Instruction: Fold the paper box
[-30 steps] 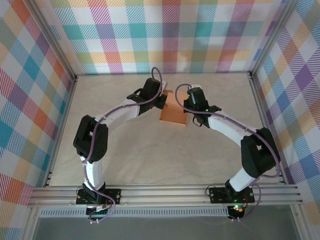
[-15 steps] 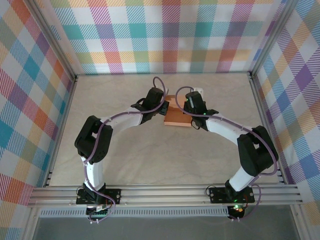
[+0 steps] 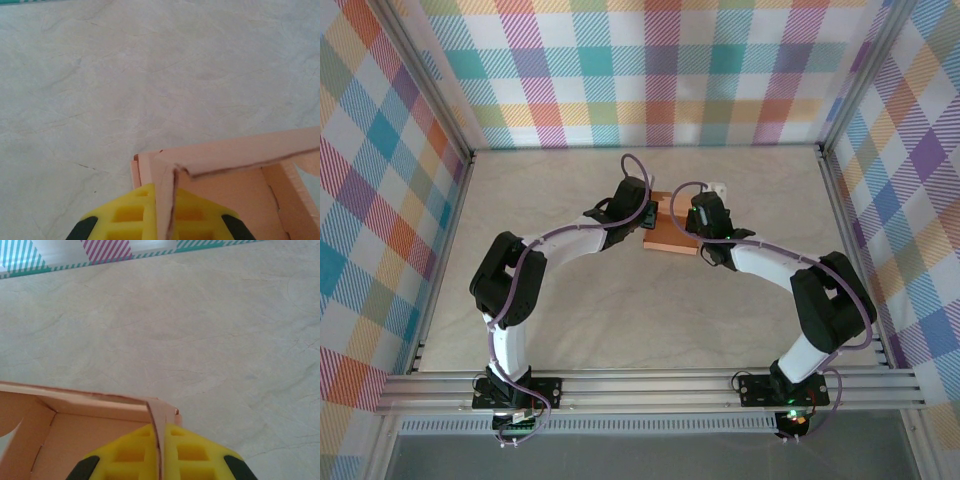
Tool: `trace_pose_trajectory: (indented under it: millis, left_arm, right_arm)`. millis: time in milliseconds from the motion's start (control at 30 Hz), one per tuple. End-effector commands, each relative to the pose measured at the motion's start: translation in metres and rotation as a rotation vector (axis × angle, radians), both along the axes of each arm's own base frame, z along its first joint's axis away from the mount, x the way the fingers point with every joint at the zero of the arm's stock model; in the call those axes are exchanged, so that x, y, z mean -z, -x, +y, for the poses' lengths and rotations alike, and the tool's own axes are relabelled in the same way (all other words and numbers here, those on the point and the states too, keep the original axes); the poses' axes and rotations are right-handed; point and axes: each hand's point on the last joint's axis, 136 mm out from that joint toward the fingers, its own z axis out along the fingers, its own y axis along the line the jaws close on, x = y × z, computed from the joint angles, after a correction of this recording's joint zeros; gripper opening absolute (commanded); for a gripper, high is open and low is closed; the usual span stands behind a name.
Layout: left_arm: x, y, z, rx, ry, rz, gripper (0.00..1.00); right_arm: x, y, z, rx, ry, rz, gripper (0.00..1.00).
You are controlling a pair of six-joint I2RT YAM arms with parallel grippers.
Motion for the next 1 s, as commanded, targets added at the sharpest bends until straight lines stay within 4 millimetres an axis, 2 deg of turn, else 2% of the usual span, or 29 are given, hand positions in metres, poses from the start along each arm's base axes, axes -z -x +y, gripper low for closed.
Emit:
trace_pose_trajectory:
  millis: [0,700,967]
  left_arm:
    - [-0.005,0.014,-0.023,0.038,0.064,0.016,0.00]
    - [0.025,0.036,-0.017,0.024,0.037,-0.016,0.00]
    - [0.029,0.040,-0.016,0.030,0.028,-0.010,0.00]
  right_arm:
    - [-0.001,0.008,0.014,-0.045,-0.051,-0.004,0.00]
    - [0.016,0.032,0.019,-0.070,-0.048,-0.016,0.03]
    - [-0.003,0.030,0.018,-0.007,-0.080,0.037,0.03]
